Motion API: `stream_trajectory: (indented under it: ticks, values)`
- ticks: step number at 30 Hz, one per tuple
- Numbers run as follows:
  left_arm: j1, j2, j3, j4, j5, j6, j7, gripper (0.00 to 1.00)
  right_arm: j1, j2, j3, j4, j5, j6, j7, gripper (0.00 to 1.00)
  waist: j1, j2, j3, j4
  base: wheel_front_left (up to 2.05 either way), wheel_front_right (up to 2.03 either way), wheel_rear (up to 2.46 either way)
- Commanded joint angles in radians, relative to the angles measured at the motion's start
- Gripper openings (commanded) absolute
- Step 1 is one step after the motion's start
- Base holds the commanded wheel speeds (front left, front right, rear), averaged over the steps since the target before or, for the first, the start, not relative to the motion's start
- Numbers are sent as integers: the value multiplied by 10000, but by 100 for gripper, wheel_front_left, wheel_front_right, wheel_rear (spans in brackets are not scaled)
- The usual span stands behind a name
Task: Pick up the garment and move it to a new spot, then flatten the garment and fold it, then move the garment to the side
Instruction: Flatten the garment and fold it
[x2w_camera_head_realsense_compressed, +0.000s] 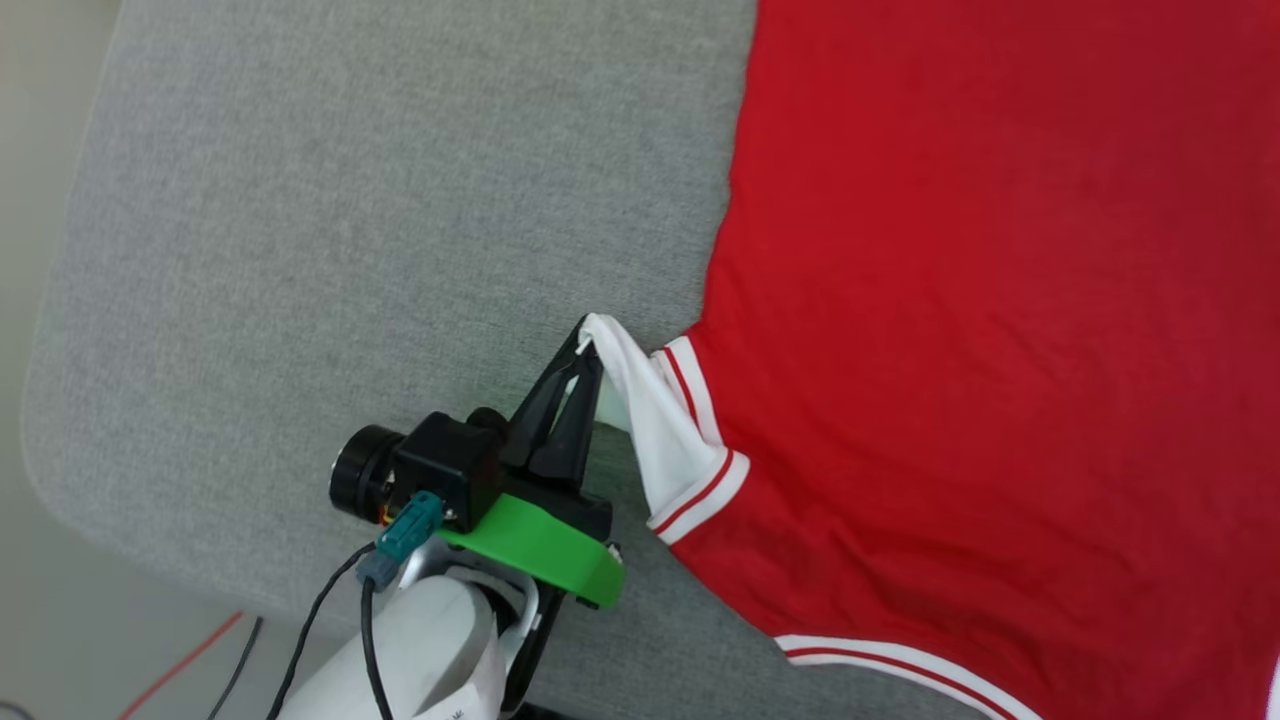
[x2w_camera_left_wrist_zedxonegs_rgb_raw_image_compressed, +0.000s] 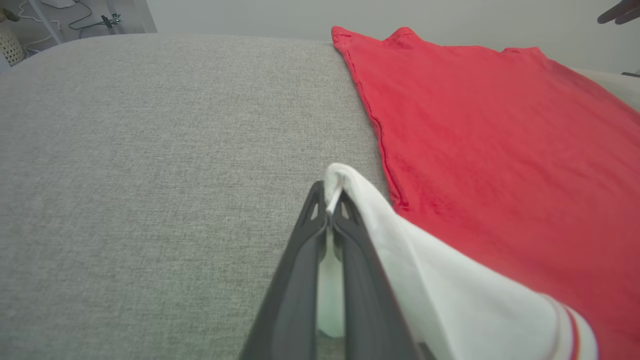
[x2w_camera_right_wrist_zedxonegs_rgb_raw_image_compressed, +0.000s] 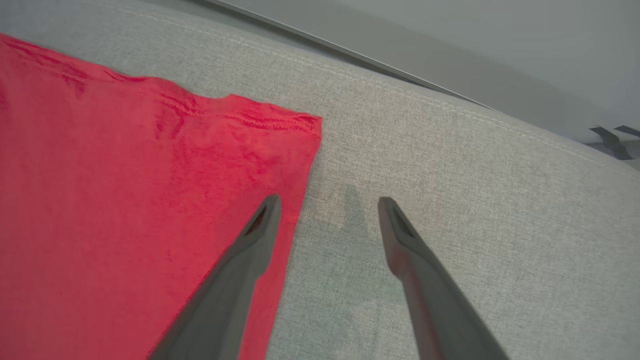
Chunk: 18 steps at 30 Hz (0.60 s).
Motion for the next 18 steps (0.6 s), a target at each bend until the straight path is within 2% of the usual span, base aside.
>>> stream_trajectory:
  ticks: [1,7,11,12,18]
  values:
    - [-207,-202,92,-27,199,-144,-57,0,-203,18,85,152,-292,-6,190,100,-1,0,1103,1009,0,0,0]
    - [-231,-682,402,330,533,-629,-57,0,223,142,128,767,-432,-6,416,100,-1,0,1380,1201,0,0,0]
    - [-230,-879,605,629,751,-899,-57,0,902,-93,231,859,-146,-6,539,100,-1,0,1293,1165,0,0,0]
    - [-226,-909,658,698,816,-976,-57,0,1002,-146,166,846,-35,-6,489,0,-1,0,1225,1131,0,0,0]
    - [94,-923,1083,1089,1108,-1268,-57,0,945,-42,-239,615,331,-6,-907,0,-1,0,364,681,0,0,0]
